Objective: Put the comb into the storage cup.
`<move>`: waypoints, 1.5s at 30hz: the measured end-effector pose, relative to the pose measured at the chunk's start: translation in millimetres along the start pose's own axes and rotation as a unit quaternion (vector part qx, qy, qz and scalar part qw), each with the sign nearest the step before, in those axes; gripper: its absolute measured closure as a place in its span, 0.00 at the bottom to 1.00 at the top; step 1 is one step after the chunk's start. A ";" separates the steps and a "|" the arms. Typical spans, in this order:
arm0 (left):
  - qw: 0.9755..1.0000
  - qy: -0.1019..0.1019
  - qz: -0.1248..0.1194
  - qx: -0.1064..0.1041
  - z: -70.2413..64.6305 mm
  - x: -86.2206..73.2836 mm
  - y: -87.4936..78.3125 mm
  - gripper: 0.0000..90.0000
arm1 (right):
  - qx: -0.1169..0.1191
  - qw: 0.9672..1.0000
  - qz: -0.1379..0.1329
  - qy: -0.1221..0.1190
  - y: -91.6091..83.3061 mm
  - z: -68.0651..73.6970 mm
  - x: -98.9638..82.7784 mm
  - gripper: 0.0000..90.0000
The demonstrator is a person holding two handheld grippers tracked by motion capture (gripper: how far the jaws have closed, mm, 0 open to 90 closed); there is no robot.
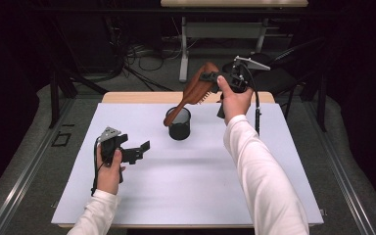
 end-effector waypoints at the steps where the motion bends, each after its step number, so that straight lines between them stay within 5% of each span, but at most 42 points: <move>1: 1.000 -0.001 0.000 0.000 0.3 -0.1 0.2 0.00 | -0.002 1.000 -0.003 -0.002 0.9 0.0 1.1 0.54; 21: 1.000 -0.004 -0.001 0.001 1.3 1.0 1.3 0.00 | -0.055 0.997 -0.056 -0.014 2.0 -19.7 24.3 0.54; 45: 1.000 -0.002 0.002 0.002 0.6 -0.1 2.0 0.00 | -0.086 0.991 -0.085 -0.054 14.3 -27.7 7.8 0.54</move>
Point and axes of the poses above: each handheld gripper's, and its own axes: y roughly forward along the jaws, x roughly out of its top, z roughly to its left, the point moved 8 cm from there along y, roughly forward along the jaws, and after that the axes turned 11 degrees about -z, right-handed, at the moved point
